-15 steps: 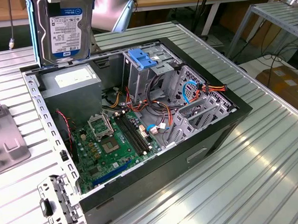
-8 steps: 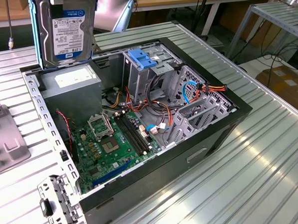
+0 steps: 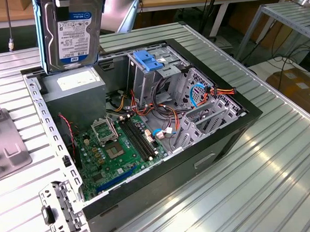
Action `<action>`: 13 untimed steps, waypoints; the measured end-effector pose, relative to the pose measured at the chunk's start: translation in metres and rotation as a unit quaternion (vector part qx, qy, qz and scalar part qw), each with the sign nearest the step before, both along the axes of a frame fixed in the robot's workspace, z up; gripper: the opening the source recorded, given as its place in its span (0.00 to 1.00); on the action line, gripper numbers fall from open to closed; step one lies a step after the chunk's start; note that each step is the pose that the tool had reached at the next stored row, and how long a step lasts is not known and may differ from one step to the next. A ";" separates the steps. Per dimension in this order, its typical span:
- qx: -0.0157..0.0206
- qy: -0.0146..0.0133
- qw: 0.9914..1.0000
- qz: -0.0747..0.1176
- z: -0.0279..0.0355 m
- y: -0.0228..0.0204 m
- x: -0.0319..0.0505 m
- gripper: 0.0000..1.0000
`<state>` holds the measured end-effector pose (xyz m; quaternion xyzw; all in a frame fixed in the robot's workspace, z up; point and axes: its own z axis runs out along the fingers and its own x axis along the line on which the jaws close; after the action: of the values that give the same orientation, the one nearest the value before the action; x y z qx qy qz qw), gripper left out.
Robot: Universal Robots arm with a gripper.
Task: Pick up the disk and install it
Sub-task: 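Pick up the disk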
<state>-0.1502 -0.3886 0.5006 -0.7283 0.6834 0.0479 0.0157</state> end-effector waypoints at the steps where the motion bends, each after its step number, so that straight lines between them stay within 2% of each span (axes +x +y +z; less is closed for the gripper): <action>1: 0.000 0.000 1.000 0.000 0.0000 -0.0006 0.0002 0.37; 8: 0.000 0.000 1.000 0.000 -0.0002 -0.0077 0.0032 0.37; 13: 0.000 0.000 1.000 0.000 -0.0004 -0.0144 0.0052 0.37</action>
<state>-0.1450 -0.4030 0.5003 -0.7282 0.6835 0.0479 0.0157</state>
